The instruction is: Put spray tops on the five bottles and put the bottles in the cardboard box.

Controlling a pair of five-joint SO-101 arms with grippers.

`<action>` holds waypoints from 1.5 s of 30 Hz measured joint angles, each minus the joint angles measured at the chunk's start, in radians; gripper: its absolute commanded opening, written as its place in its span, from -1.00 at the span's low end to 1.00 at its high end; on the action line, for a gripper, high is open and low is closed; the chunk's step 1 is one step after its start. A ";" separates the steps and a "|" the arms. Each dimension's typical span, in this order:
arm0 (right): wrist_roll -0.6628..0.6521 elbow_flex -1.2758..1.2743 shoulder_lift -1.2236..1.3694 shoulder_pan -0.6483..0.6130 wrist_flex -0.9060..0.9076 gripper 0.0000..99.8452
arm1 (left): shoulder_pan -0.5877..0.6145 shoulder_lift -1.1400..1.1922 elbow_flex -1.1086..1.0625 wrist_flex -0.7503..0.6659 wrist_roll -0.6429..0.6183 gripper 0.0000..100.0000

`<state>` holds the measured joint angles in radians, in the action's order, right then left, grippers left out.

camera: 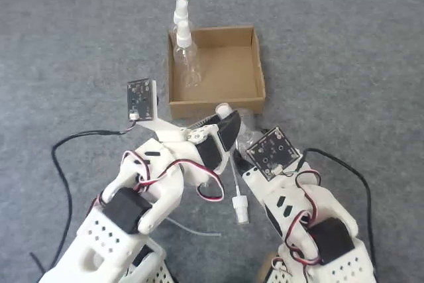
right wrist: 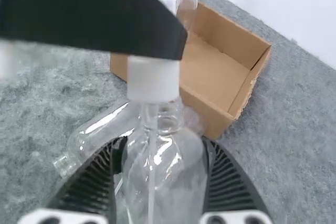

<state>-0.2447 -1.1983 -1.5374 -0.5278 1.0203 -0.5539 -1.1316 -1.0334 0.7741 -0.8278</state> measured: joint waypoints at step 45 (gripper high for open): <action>-0.021 -0.017 -0.002 0.006 0.000 -0.95 | -0.077 0.006 -0.130 -0.029 0.081 -0.48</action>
<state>-0.2662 -1.2152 -1.5390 -0.5217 1.0203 -0.6306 -1.1254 -1.1638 0.7449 -0.7465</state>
